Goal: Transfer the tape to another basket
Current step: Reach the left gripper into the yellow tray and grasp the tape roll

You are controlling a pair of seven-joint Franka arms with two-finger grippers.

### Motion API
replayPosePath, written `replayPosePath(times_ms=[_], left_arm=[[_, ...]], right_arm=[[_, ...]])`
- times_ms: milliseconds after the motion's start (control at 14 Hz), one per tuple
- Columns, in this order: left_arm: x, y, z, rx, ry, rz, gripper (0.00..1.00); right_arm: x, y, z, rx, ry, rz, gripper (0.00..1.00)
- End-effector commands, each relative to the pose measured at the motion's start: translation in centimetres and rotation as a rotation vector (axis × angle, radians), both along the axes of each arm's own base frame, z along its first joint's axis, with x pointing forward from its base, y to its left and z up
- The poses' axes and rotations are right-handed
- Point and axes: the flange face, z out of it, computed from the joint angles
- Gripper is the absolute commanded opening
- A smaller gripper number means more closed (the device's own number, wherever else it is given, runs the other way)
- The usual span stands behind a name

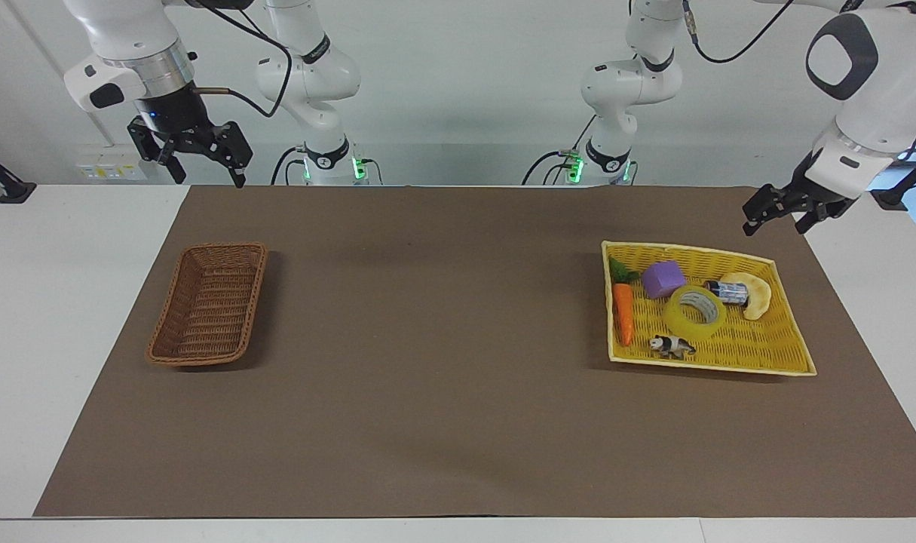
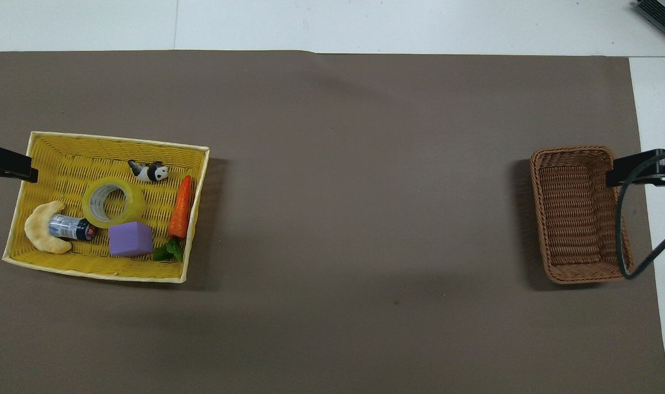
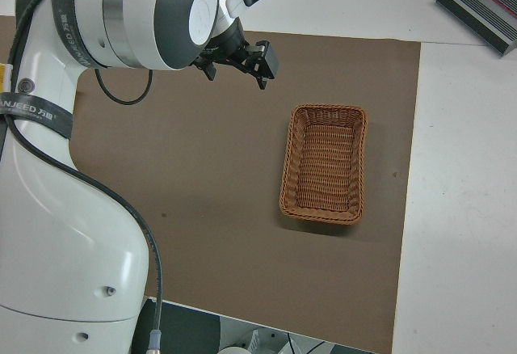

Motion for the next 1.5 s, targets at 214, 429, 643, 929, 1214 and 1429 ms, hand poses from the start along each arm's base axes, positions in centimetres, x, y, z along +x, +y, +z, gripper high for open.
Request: replayPosePath(times_ms=[214, 429, 643, 929, 1214, 1429], left_arm=[[3.7, 1.3, -7.9, -0.001, -0.008, -0.017, 1.00], [4.3, 1.6, -11.8, -0.003, -0.003, -0.104, 1.00], [3.5, 3.0, -15.5, -0.004, -0.013, -0.138, 1.00], [2.4, 2.7, -19.6, 0.002, -0.045, -0.151, 1.00], [1.8, 2.6, -22.3, -0.001, -0.030, -0.151, 1.00], [1.4, 2.3, -23.4, 0.000, -0.034, -0.154, 1.00]], right_arm=[[-0.2, -0.3, -0.2, 0.007, -0.002, 0.013, 1.00], [-0.1, -0.3, -0.1, 0.007, -0.003, 0.013, 1.00], [-0.2, -0.3, -0.2, 0.007, -0.002, 0.015, 1.00], [-0.2, -0.3, -0.2, 0.007, -0.002, 0.013, 1.00], [-0.2, -0.3, -0.2, 0.007, -0.002, 0.013, 1.00], [-0.2, -0.3, -0.2, 0.007, -0.002, 0.013, 1.00]])
